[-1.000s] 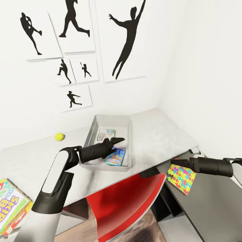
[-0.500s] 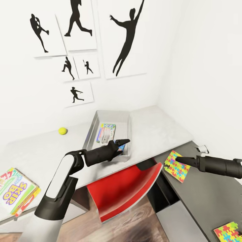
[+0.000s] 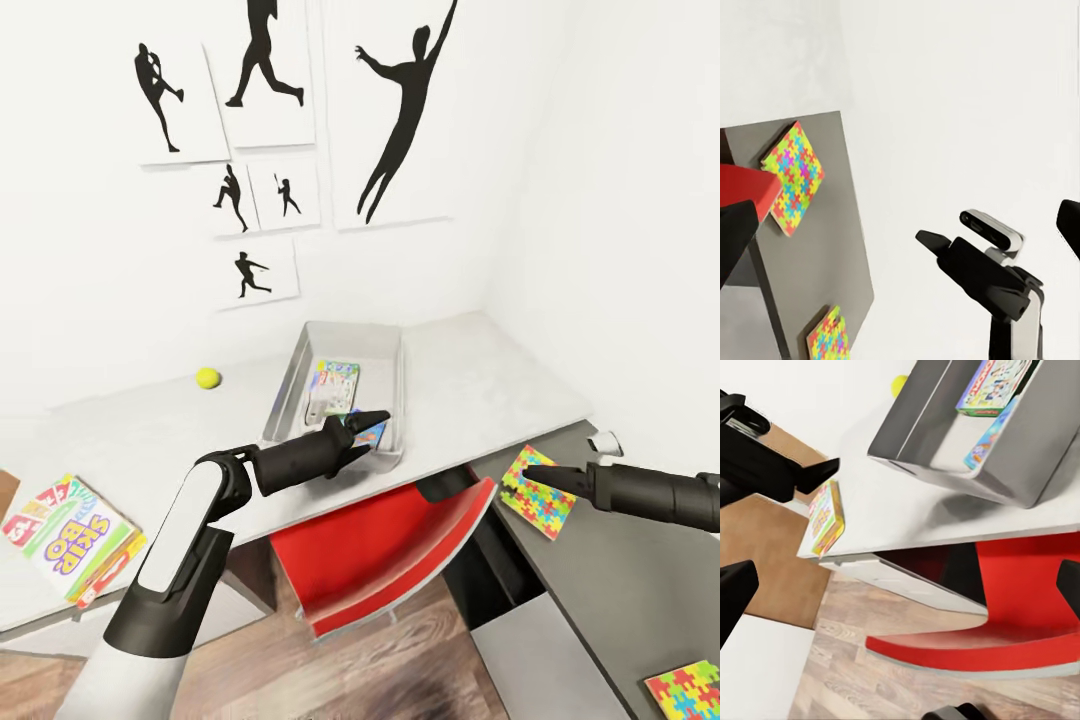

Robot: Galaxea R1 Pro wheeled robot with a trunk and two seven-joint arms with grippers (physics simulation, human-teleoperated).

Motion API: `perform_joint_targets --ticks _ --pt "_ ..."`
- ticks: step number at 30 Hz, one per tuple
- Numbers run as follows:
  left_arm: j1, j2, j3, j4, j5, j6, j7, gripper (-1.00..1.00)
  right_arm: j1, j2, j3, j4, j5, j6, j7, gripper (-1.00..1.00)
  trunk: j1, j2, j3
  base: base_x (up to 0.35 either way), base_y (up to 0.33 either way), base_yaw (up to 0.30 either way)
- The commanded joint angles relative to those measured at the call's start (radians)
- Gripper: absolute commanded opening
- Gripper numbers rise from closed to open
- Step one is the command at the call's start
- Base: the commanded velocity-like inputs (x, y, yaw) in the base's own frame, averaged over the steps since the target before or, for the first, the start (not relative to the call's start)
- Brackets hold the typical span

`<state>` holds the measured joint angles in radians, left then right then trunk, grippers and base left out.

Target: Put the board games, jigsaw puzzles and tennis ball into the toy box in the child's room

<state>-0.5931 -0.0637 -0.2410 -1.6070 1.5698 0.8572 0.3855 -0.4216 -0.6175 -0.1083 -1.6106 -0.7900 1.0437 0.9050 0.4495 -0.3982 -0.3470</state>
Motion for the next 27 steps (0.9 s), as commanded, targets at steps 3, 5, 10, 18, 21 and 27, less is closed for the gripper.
perform_joint_targets --ticks 3,5,10,18,21,27 --pt "-0.001 0.000 0.000 -0.001 0.010 0.001 0.007 1.00 0.000 0.001 -0.001 -0.001 0.003 0.004 -0.003 1.00 0.001 -0.002 -0.002 -0.017 0.000 0.234" --pt "-0.001 0.000 0.000 -0.001 0.010 0.000 0.006 1.00 0.000 0.001 -0.002 -0.001 0.003 0.004 -0.007 1.00 0.001 -0.002 -0.002 -0.012 0.000 0.245" --pt "-0.001 0.002 0.001 -0.001 0.010 -0.001 0.000 1.00 0.000 0.002 -0.002 -0.001 0.003 0.004 -0.016 1.00 0.001 -0.002 -0.002 -0.008 0.000 0.258" --pt "0.001 0.004 0.003 0.000 0.010 -0.002 -0.016 1.00 0.001 0.002 -0.002 -0.002 0.003 0.004 -0.022 1.00 0.001 -0.002 -0.002 -0.003 0.000 0.271" --pt "0.001 0.005 0.002 0.000 0.009 -0.002 -0.018 1.00 0.001 0.002 -0.002 -0.002 0.003 0.004 -0.023 1.00 0.001 -0.002 -0.002 -0.001 0.000 0.276" --pt "0.002 0.006 0.002 0.000 0.009 -0.003 -0.021 1.00 0.000 0.002 -0.001 -0.002 0.004 0.004 -0.024 1.00 0.001 -0.002 -0.002 -0.001 0.000 0.277"
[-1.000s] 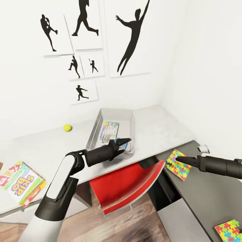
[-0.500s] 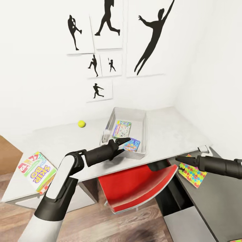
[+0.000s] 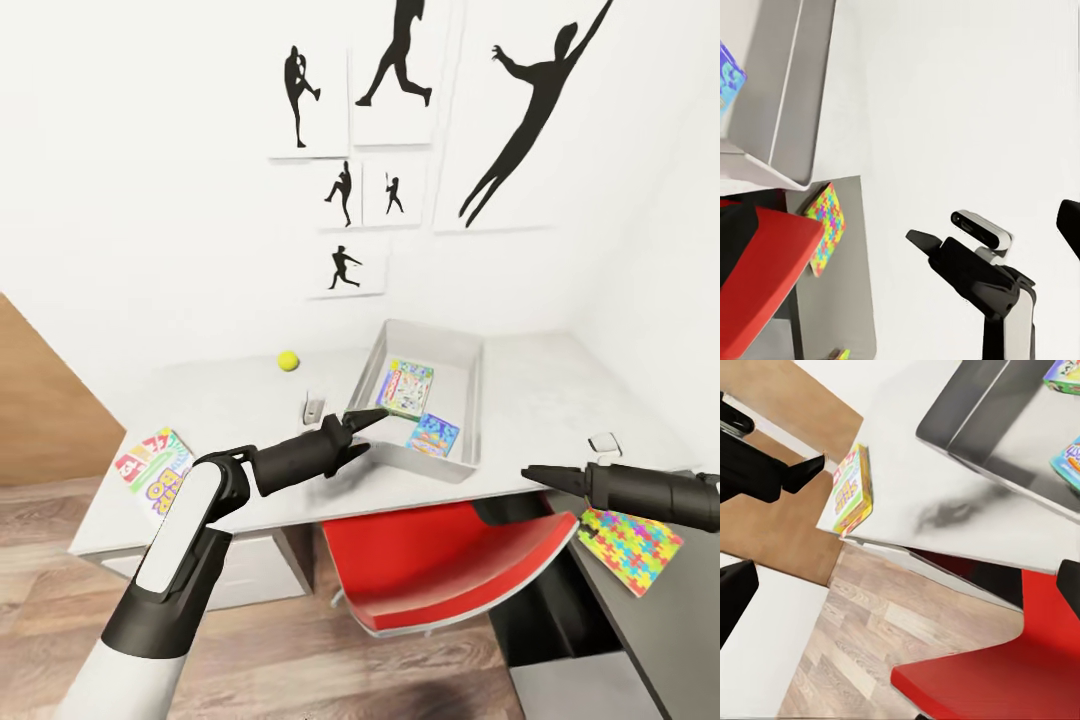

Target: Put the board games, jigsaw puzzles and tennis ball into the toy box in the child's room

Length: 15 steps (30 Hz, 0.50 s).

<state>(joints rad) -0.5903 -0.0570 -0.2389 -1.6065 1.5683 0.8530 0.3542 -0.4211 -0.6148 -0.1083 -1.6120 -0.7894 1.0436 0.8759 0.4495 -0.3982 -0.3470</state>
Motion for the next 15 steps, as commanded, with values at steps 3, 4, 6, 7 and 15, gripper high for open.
perform_joint_targets --ticks 3,4,6,7,15 --pt "-0.001 0.000 0.000 0.000 0.010 0.002 0.009 1.00 0.000 0.000 -0.001 0.000 0.003 0.004 0.005 1.00 0.001 -0.002 -0.002 0.000 0.000 0.278" --pt "-0.001 0.000 0.000 0.000 0.010 0.002 0.009 1.00 0.000 0.000 -0.001 0.000 0.003 0.004 0.005 1.00 0.001 -0.002 -0.002 0.000 0.000 0.278" --pt "-0.001 0.001 -0.001 0.000 0.010 0.002 0.009 1.00 0.000 0.000 -0.001 0.000 0.003 0.004 0.005 1.00 0.001 -0.002 -0.002 0.000 0.000 0.279" --pt "-0.001 0.001 -0.001 0.000 0.010 0.002 0.009 1.00 0.000 0.000 -0.001 0.000 0.003 0.004 0.005 1.00 0.001 -0.002 -0.002 0.000 0.000 0.279" --pt "0.001 0.005 -0.001 0.000 0.010 0.002 0.008 1.00 -0.001 0.000 -0.001 0.000 0.004 0.004 0.004 1.00 0.001 -0.002 -0.002 0.000 0.004 0.279"
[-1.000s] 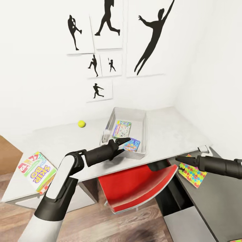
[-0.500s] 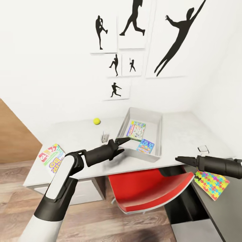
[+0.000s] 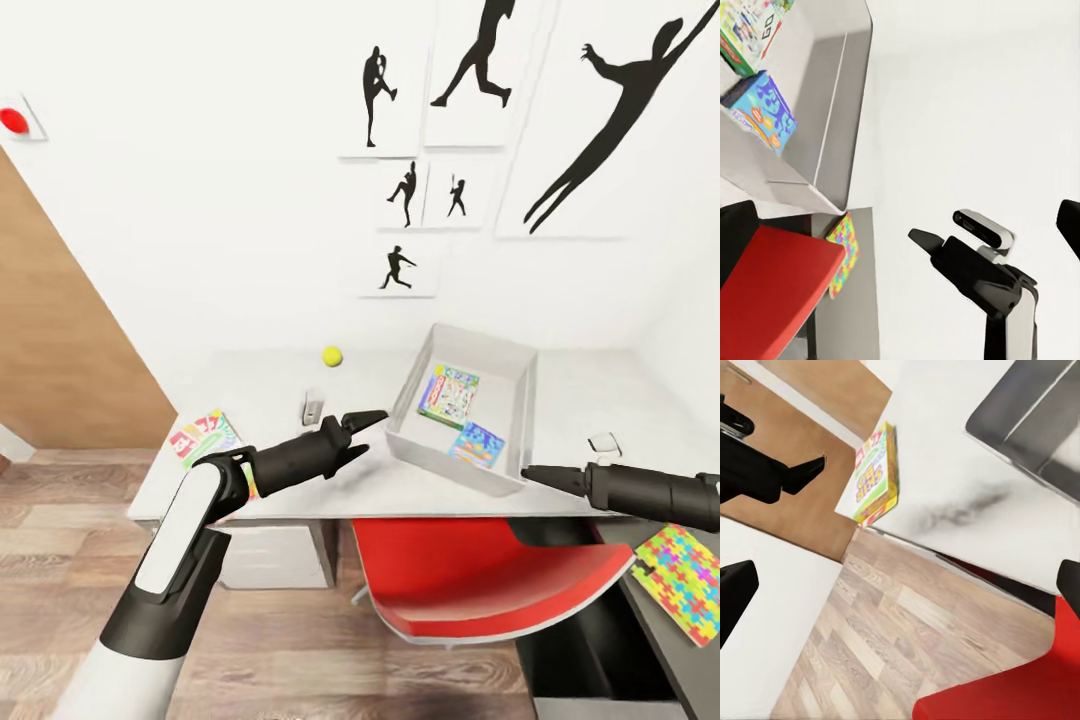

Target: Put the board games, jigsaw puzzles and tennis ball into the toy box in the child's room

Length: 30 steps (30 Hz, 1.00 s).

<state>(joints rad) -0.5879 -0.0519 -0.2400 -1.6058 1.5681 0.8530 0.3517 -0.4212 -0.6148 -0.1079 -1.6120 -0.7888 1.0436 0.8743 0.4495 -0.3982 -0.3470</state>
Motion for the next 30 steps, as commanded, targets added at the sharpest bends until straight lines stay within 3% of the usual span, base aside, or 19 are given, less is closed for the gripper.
perform_joint_targets --ticks 1,12,30 --pt "0.000 0.000 0.000 0.000 0.010 0.002 0.010 1.00 0.000 0.000 -0.001 0.000 0.003 0.004 0.005 1.00 0.001 -0.002 -0.002 0.000 0.049 0.279" --pt "0.003 0.001 -0.001 0.000 0.010 0.003 0.009 1.00 -0.001 0.000 -0.002 -0.001 0.003 0.004 0.005 1.00 0.001 -0.002 -0.002 0.000 0.178 0.279" --pt "0.002 0.001 -0.002 0.000 0.009 0.003 0.009 1.00 -0.001 0.000 -0.004 -0.001 0.003 0.004 0.005 1.00 0.001 -0.002 -0.002 0.000 0.305 0.279"
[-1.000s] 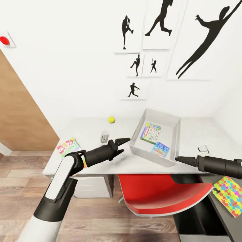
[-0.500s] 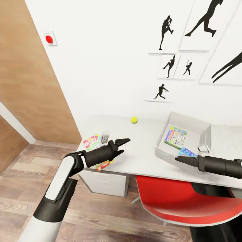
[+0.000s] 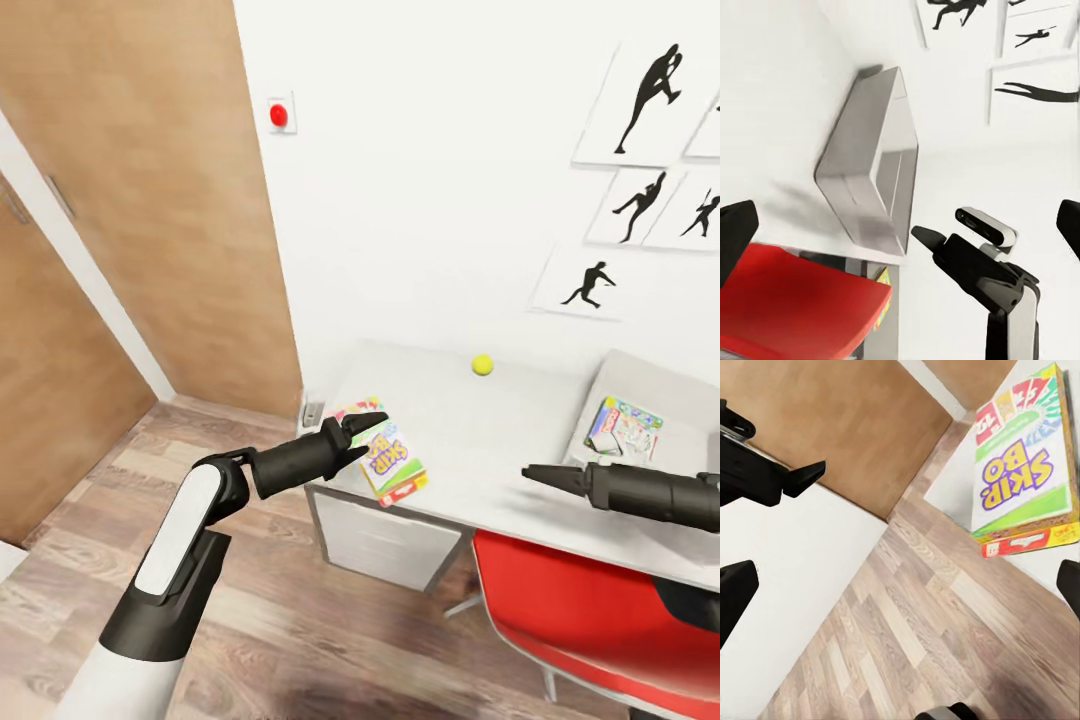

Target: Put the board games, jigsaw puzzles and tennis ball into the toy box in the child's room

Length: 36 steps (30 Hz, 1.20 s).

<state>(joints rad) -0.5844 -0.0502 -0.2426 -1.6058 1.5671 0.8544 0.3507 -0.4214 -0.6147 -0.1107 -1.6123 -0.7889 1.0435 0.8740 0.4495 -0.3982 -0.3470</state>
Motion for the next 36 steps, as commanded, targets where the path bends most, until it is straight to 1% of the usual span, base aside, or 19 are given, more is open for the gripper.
perform_joint_targets --ticks 1,10,15,20,25,36 --pt "-0.001 0.000 0.000 0.000 0.010 0.002 0.010 1.00 0.000 0.000 -0.001 -0.001 0.004 0.004 0.005 1.00 0.001 -0.002 -0.002 0.000 0.328 0.279" --pt "-0.001 0.000 0.000 0.000 0.010 0.001 0.011 1.00 0.000 0.000 -0.001 -0.001 0.004 0.004 0.005 1.00 0.001 -0.002 -0.002 0.033 0.326 0.279" --pt "-0.001 0.000 0.000 0.000 0.009 0.000 0.011 1.00 0.000 0.000 -0.001 0.000 0.004 0.004 0.001 1.00 0.001 -0.002 -0.002 0.048 0.221 0.279" --pt "-0.001 0.000 -0.001 0.002 0.009 0.000 0.012 1.00 0.000 0.000 -0.001 0.000 0.004 0.004 -0.018 1.00 0.001 -0.002 -0.002 0.025 0.113 0.276" --pt "-0.001 0.000 -0.001 0.004 0.008 0.000 0.013 1.00 0.000 0.000 -0.001 0.000 0.003 0.004 -0.043 1.00 0.001 -0.002 -0.002 0.012 0.056 0.185" --pt "-0.001 0.000 0.000 0.007 0.007 0.000 0.015 1.00 0.000 0.000 0.000 0.001 0.003 0.004 -0.070 1.00 0.001 -0.002 -0.002 0.005 0.019 0.064"
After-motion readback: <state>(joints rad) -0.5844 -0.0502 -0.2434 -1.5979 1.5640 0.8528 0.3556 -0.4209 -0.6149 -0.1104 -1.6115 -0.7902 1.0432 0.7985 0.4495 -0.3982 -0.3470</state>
